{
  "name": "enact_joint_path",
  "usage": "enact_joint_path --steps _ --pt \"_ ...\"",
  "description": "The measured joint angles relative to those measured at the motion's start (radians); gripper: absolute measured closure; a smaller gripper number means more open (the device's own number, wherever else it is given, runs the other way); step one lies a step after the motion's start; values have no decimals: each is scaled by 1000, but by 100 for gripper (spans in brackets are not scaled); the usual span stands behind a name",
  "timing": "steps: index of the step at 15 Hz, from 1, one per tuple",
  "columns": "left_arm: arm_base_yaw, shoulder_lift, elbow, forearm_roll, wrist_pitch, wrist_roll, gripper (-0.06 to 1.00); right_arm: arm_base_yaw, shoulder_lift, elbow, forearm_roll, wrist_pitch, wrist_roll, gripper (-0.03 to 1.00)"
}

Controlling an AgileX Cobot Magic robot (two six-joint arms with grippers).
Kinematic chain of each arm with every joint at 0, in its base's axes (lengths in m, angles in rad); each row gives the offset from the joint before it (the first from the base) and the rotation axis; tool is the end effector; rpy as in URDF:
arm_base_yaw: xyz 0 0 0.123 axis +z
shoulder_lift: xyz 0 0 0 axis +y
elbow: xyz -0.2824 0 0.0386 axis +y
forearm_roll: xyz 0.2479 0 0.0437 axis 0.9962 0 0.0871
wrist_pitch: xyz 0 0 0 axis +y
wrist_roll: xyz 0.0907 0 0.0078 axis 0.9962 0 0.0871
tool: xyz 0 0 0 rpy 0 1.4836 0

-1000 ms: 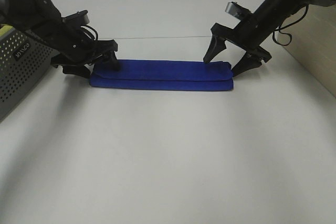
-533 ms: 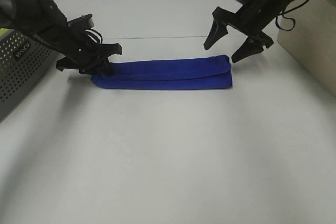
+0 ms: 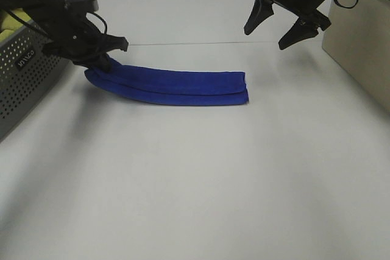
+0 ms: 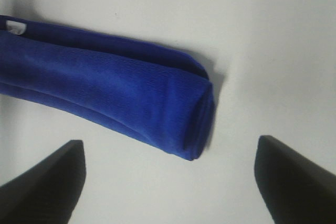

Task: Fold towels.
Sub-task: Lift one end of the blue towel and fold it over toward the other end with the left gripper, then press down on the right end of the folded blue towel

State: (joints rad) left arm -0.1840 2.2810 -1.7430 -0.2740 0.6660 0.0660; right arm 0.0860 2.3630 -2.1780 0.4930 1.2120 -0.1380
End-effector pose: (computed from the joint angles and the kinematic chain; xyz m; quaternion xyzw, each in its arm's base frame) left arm 0.4783 -0.1045 0.1425 0.0354 0.9684 -0.1193 0.2163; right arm 0.4989 0.0835 0.2133 -0.0526 0.9617 0.2343 0.1323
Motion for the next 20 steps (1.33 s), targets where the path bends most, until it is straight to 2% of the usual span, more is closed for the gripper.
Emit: enact_joint_path --steps 1,3,4,8,10,12,13,14,17,18,20 --pt "0 -39 0 34 24 -27 89 0 -2 0 -4 0 7 15" --pt "0 -119 0 35 58 -45 89 0 -4 0 -4 0 24 15" --pt "-1 -150 0 5 69 -45 89 0 -4 0 -7 0 29 15" --pt "-54 -178 -2 -246 101 -48 89 0 -7 0 9 1 40 15" --pt "-119 -150 -21 -301 59 -54 89 0 -19 0 11 1 40 15" --pt "-189 -78 -62 -314 -38 -132 87 0 -35 0 11 1 40 15" --pt "-204 -45 -83 -314 -52 -145 85 0 -37 0 11 1 40 15" --pt "-210 -30 -94 -314 -56 -149 78 0 -37 0 11 1 40 15" --pt "-234 18 -136 -368 -69 -153 46 0 -37 0 12 1 40 15" --pt "-237 20 -142 -409 -82 -152 41 0 -37 0 16 1 40 15" --pt "-237 20 -156 -463 -90 -111 38 0 -37 0 40 1 40 15"
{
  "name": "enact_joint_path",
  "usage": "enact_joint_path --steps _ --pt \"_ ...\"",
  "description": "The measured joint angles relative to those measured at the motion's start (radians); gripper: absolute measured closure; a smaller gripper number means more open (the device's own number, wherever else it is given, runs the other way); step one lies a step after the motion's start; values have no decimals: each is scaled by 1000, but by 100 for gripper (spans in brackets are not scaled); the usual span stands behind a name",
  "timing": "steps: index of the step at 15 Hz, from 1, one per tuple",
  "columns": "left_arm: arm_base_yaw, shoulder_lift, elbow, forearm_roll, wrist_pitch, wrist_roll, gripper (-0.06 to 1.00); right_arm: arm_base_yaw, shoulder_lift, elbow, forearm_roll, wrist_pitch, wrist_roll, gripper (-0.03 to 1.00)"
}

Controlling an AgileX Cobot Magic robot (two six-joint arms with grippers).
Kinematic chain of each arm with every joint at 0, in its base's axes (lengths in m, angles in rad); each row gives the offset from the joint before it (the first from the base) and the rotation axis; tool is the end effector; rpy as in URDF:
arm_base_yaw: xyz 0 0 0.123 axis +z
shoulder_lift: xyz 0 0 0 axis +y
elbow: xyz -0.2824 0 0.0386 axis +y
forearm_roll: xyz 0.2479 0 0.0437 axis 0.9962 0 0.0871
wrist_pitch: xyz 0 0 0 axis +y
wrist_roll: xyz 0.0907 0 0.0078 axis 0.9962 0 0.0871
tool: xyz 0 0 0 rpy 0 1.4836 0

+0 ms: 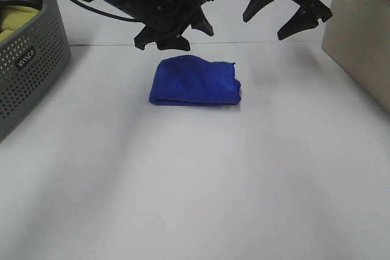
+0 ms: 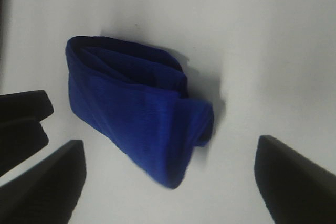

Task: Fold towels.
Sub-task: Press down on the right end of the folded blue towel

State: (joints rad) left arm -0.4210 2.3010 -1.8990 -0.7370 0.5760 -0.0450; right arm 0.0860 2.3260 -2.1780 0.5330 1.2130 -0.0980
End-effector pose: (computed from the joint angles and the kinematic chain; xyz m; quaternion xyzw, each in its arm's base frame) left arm 0.4641 -0.2444 0.1923 -0.0511 0.9050 -0.3498 0.2367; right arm 0.4950 0.0862 0.2336 -0.0332 0.9551 0.2567 0.1443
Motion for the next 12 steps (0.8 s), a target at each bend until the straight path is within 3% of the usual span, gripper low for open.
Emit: enact_joint_path --steps 3,7,10,12 --pt "30 0 -88 -8 92 96 37 0 0 0 67 0 -10 15" --pt "158 0 -212 23 220 135 37 44 0 26 185 -1 -94 15" --pt "244 0 -223 24 274 135 37 113 40 95 372 2 -226 15" --pt "261 0 -223 24 312 135 37 130 85 113 494 1 -302 15"
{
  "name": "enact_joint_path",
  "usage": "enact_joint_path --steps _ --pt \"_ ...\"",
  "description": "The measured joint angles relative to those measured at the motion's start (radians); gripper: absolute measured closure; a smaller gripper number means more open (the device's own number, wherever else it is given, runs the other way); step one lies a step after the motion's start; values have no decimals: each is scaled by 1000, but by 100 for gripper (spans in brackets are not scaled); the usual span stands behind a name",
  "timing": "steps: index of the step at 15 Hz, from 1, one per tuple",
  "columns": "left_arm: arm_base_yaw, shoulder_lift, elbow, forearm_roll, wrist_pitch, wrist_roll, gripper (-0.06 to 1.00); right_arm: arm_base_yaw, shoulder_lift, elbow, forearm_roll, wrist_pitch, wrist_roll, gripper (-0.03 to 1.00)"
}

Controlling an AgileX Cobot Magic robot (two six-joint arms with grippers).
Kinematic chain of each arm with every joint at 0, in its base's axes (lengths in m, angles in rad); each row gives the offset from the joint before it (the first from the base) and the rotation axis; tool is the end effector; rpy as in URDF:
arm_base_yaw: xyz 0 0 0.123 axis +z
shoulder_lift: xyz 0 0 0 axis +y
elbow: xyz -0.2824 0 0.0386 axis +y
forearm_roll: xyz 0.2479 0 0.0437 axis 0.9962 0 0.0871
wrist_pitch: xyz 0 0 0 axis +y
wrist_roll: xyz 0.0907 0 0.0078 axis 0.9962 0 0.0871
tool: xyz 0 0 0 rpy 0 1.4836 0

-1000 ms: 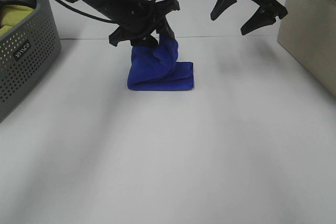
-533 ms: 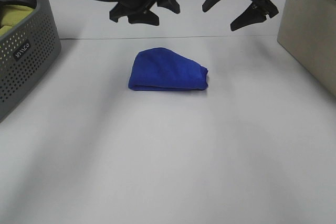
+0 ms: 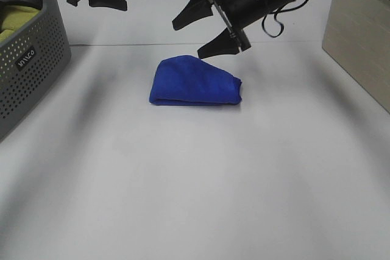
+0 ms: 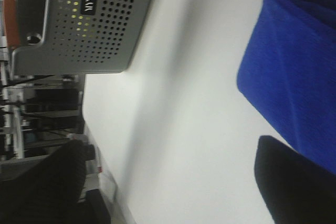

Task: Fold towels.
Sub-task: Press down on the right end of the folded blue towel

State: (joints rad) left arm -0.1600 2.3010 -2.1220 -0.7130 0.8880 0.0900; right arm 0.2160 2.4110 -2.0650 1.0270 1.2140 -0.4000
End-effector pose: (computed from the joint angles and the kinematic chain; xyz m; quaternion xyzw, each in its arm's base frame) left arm 0.5070 -0.1287 0.2480 -0.0190 0.9059 -0.3325 0.2614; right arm 0.4761 0.1792 0.1889 -0.1219 0.8742 0.4622 0.0855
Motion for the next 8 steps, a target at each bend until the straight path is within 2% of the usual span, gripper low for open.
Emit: enact_joint_path --steps 2,3,6,8 --pt "-1 0 0 11 34 0 37 -2 108 6 187 -6 -116 15" --pt "-1 0 0 11 37 0 37 -3 136 6 217 -10 -140 15" --pt "-1 0 0 18 39 0 37 -3 209 6 235 -42 -158 15" --pt "-1 -2 0 29 53 0 37 -4 222 6 196 -64 -160 15"
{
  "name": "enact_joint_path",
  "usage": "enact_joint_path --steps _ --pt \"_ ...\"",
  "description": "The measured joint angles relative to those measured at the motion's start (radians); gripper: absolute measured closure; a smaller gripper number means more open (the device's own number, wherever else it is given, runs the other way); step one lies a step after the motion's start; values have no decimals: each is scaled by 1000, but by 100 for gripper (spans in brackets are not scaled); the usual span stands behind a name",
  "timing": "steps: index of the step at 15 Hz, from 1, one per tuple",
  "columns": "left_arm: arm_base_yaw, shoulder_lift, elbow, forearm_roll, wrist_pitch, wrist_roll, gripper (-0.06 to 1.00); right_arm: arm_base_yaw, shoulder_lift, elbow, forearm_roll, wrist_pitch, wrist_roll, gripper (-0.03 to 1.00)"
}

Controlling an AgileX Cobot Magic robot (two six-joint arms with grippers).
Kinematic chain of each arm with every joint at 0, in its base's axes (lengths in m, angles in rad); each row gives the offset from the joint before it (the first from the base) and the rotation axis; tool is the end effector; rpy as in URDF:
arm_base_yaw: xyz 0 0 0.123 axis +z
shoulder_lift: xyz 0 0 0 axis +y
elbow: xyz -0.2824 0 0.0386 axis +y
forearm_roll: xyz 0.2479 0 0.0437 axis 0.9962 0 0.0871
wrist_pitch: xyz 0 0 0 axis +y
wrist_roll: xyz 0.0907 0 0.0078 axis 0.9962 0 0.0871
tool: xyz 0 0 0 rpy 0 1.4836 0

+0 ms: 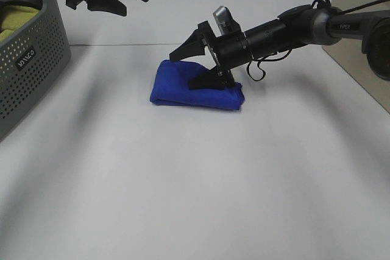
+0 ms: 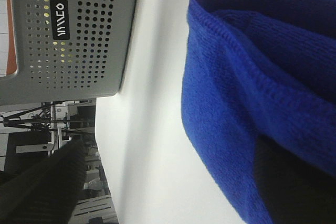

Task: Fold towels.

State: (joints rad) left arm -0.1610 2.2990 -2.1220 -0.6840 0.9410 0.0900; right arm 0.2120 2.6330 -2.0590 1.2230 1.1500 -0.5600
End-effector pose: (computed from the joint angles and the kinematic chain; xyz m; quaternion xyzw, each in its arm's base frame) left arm 0.5025 -0.1288 0.2458 -0.0035 0.9156 -0.3226 0.2400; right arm 0.4888 0.1852 0.0865 -0.0749 0.8529 0.5129 0.0627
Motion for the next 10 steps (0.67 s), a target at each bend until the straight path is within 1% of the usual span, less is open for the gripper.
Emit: enact_joint_path --steps 1,3,5,6,7,8,10 --pt "0 -10 0 32 9 6 37 0 0 0 -5 1 3 15" --pt "3 -46 0 103 20 11 37 -4 -6 -3 -5 38 17 15" --pt "4 -105 0 180 53 11 37 -13 -69 -3 -20 45 23 15" --pt "4 -131 -1 216 83 11 37 -15 -129 -3 -41 45 49 15" --pt "4 -158 -1 251 124 11 37 -19 -190 -3 -95 45 81 15" --pt "4 -170 -1 269 147 11 37 -20 -218 -3 -123 47 98 15" --pt "4 -209 -1 320 235 -2 37 -21 -350 -3 -308 49 186 15"
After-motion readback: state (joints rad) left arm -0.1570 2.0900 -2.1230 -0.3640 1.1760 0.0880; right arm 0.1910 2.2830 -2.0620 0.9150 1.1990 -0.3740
